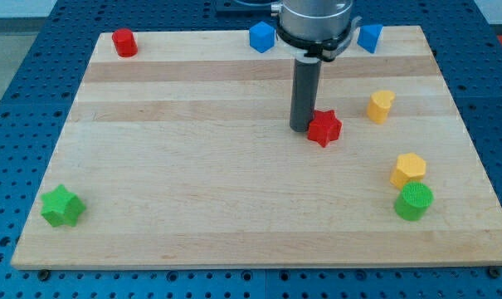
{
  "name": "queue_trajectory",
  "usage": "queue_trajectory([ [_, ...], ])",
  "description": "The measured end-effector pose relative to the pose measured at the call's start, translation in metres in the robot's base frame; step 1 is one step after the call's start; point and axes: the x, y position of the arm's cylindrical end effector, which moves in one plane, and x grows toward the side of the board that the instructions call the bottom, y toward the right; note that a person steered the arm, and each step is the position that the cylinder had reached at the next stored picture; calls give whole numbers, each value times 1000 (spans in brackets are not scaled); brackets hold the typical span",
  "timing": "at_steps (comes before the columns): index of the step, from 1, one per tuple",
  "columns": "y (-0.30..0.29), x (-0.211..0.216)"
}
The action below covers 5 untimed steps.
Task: Move the red star closer to the yellow heart
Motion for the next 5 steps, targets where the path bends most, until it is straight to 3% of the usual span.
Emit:
queue_trajectory([
  [1,-34,3],
  [2,-25,19],
  [4,52,14],
  [5,50,14],
])
